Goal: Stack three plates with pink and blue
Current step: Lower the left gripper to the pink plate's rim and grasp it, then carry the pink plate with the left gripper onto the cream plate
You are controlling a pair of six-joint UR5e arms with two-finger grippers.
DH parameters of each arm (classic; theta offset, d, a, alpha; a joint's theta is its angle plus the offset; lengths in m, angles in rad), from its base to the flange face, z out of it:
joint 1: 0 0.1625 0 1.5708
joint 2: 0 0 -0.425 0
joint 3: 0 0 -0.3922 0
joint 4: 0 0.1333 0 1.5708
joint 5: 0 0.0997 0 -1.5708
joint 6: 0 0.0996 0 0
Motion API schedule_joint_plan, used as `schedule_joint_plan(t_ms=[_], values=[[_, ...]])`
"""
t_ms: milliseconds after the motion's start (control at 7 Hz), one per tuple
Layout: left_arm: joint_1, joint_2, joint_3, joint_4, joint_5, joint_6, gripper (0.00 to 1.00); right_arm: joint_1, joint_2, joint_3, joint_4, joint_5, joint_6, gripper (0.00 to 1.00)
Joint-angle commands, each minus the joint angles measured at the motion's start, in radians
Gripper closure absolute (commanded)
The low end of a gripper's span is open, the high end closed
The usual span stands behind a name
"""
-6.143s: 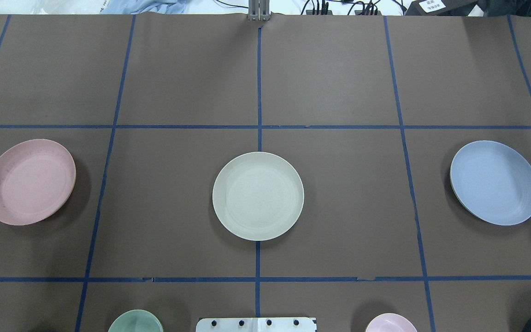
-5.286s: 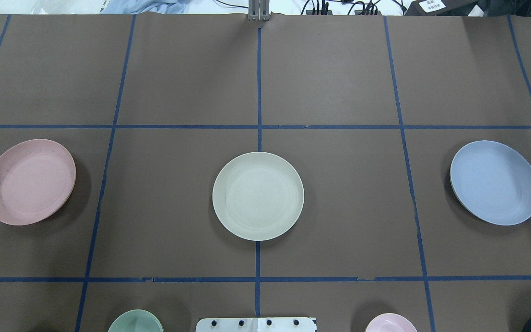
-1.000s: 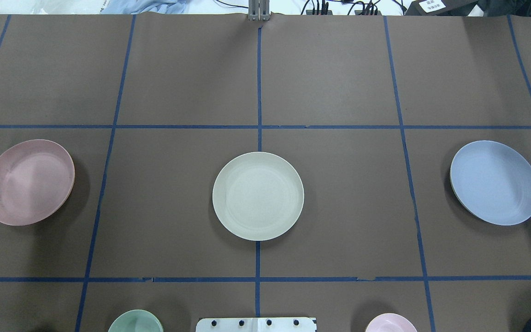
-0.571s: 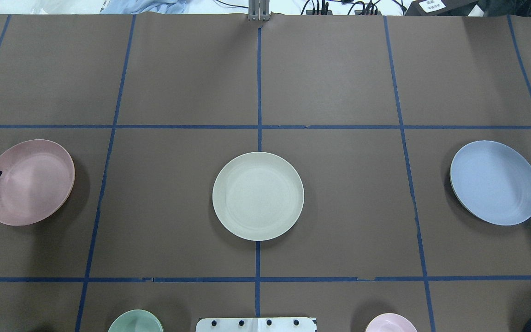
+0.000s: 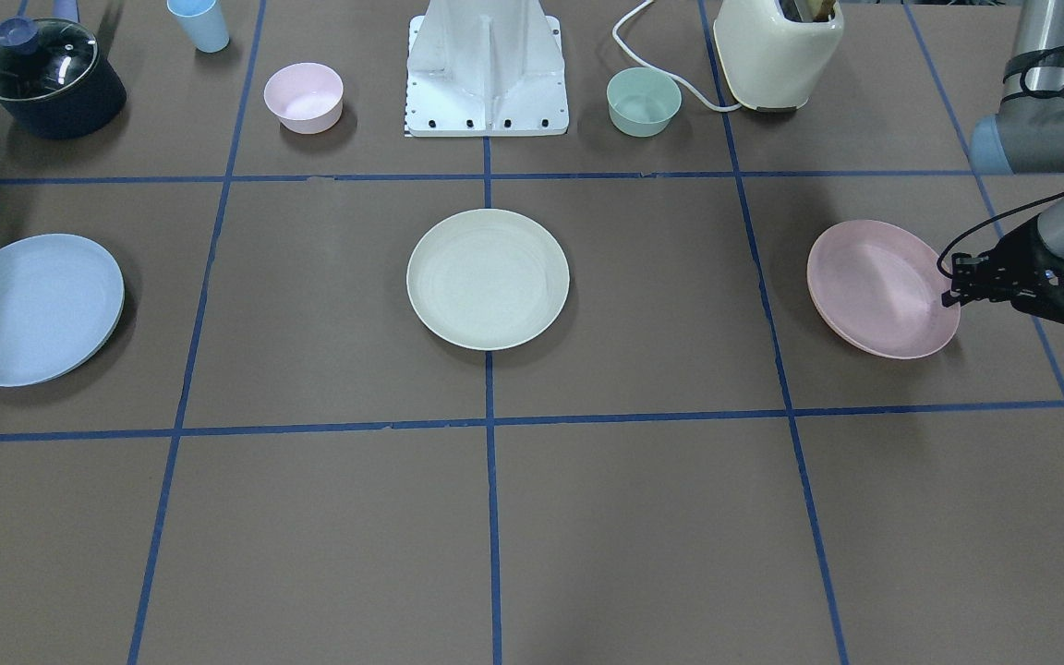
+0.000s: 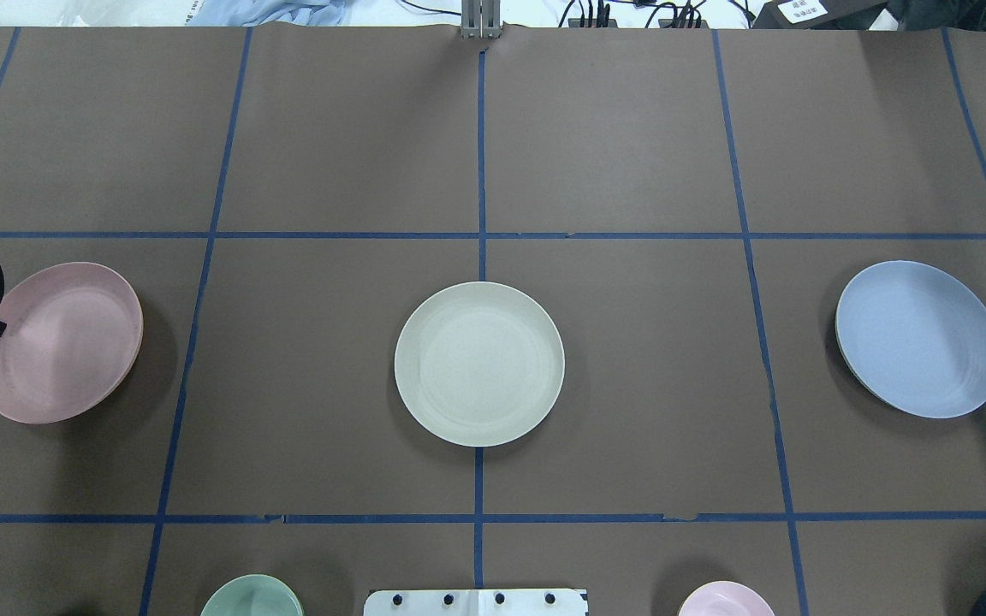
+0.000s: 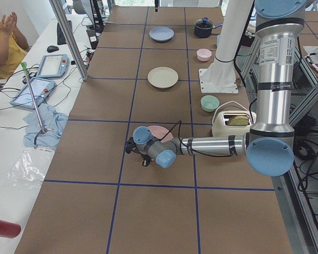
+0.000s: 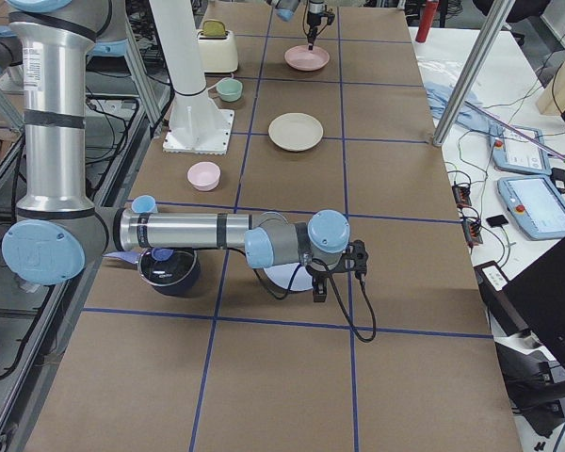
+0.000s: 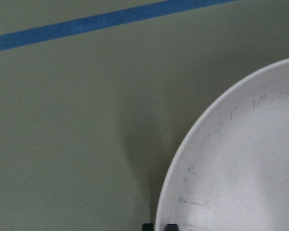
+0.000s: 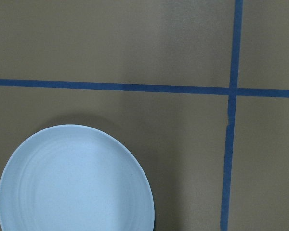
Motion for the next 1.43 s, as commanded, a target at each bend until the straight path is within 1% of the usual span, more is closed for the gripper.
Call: schedule_joint_plan(t_ms=[0, 143, 286, 429, 571, 714, 857, 1143, 1286], values=[[0.001, 0.001, -0.04, 0.006, -0.042, -0.018, 1.0, 0.0, 0.0, 0.0, 0.0, 0.002, 0.002, 0.0], [0.001, -0.001, -0.095, 0.01, -0.115, -0.043, 1.0, -0.002, 0.0, 0.002, 0.0, 0.006, 0.004, 0.0], [0.001, -0.001, -0.172, 0.018, -0.122, -0.099, 1.0, 0.0, -0.001, 0.002, 0.0, 0.029, 0.005, 0.0], [0.001, -0.019, -0.227, 0.024, -0.128, -0.186, 1.0, 0.0, -0.001, 0.002, 0.002, 0.032, 0.005, 0.0], [0.005, -0.053, -0.258, 0.024, -0.13, -0.292, 1.0, -0.002, -0.001, 0.002, 0.002, 0.032, 0.005, 0.0], [0.042, -0.067, -0.298, 0.024, -0.13, -0.37, 1.0, -0.018, 0.0, 0.005, 0.003, 0.032, 0.005, 0.0], [0.109, -0.128, -0.318, 0.024, -0.127, -0.512, 1.0, -0.043, 0.0, 0.012, 0.005, 0.031, 0.007, 0.0], [0.256, -0.278, -0.322, 0.024, -0.107, -0.77, 1.0, -0.083, -0.007, 0.072, 0.005, 0.029, 0.042, 0.0], [0.342, -0.336, -0.314, 0.026, -0.064, -0.863, 1.0, -0.094, -0.01, 0.087, 0.005, 0.029, 0.065, 0.0]])
